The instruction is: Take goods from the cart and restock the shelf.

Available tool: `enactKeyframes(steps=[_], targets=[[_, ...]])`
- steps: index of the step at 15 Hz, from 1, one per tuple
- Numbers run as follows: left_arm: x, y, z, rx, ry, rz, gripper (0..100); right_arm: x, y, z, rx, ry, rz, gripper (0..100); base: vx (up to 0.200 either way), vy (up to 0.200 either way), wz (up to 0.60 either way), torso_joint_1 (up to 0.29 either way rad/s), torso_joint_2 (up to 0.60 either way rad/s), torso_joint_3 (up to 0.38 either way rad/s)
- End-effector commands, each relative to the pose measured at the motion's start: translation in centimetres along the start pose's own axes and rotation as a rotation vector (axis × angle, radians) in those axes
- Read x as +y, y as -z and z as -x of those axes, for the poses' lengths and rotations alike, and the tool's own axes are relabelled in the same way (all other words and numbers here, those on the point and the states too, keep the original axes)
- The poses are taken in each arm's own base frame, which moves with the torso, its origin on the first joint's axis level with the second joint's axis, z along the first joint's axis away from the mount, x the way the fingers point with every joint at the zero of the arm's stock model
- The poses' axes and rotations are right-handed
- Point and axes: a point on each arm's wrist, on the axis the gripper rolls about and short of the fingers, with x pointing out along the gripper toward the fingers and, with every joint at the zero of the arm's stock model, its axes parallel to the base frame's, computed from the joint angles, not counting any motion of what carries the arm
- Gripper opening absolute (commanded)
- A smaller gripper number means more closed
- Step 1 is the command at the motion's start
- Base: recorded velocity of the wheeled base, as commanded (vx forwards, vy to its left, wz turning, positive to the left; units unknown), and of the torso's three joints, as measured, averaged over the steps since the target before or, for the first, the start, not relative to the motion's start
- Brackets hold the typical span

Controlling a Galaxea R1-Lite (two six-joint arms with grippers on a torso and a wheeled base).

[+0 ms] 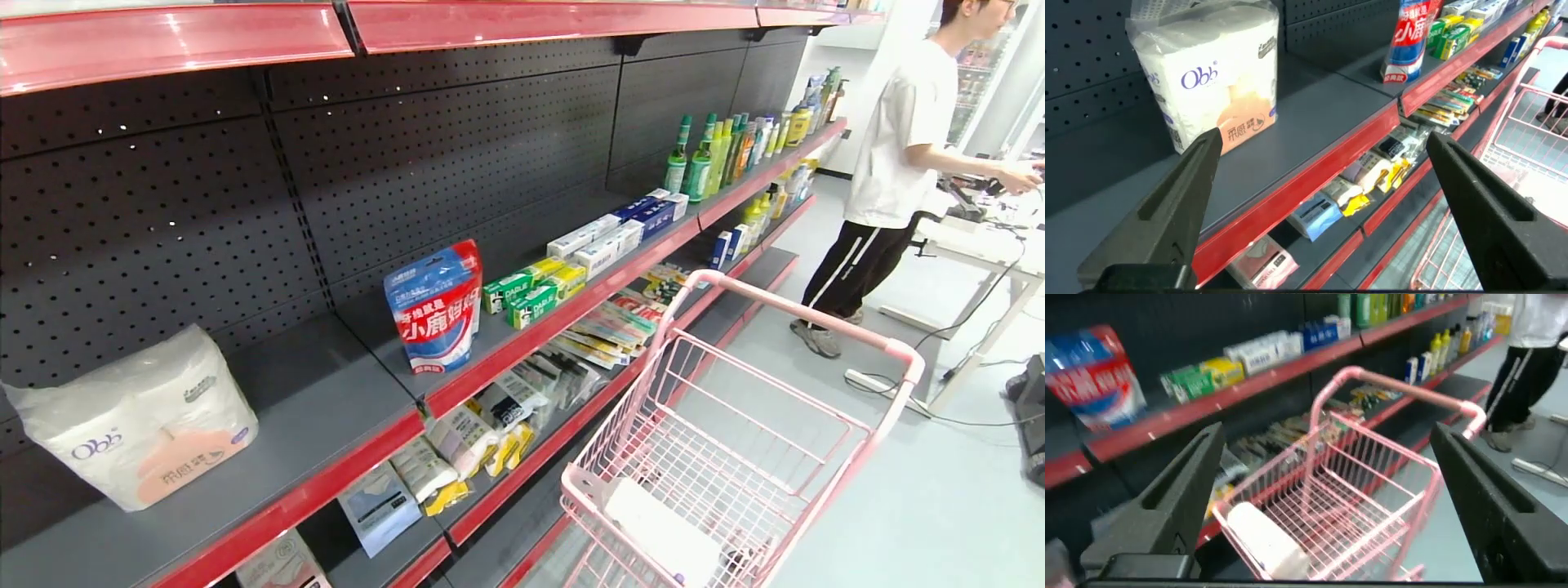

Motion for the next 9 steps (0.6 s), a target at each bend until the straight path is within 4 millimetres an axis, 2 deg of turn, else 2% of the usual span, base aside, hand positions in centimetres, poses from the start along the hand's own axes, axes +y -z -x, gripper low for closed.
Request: enactKeyframes(steps=[1,2,3,5,6,9], targets=[[0.0,0.0,0.0,0.001,0.001,-0.001,100,0.8,-10.4,-9.1,0.116,-0.009,-0.037,100,0.000,0.000,0.00,0.000,0.00,0.000],[0.0,0.0,0.0,0.001,0.001,-0.001,100,0.7,-9.7,-11.9,0.217,0.019,0.085,100,0.000,0.000,0.00,0.000,0.00,0.000],[0.0,0.0,0.0,0.001,0.002,-0.001,100,0.3,-8.4,-15.6,0.340,0.056,0.162,100,0.000,0.000,0.00,0.000,0.00,0.000],[0.0,0.0,0.0,0.001,0.001,-0.001,100,0.8,-6.9,-21.8,0.443,-0.016,0.172,100,0.000,0.000,0.00,0.000,0.00,0.000],[0.0,0.0,0.0,0.001,0.001,-0.001,100,1.4,-4.0,-25.9,0.582,-0.077,0.178,100,0.000,0.000,0.00,0.000,0.00,0.000],[0.0,0.0,0.0,0.001,-0.001,-0.001,100,4.7,3.6,-28.2,0.863,-0.217,0.253,100,0.000,0.000,0.00,0.000,0.00,0.000]])
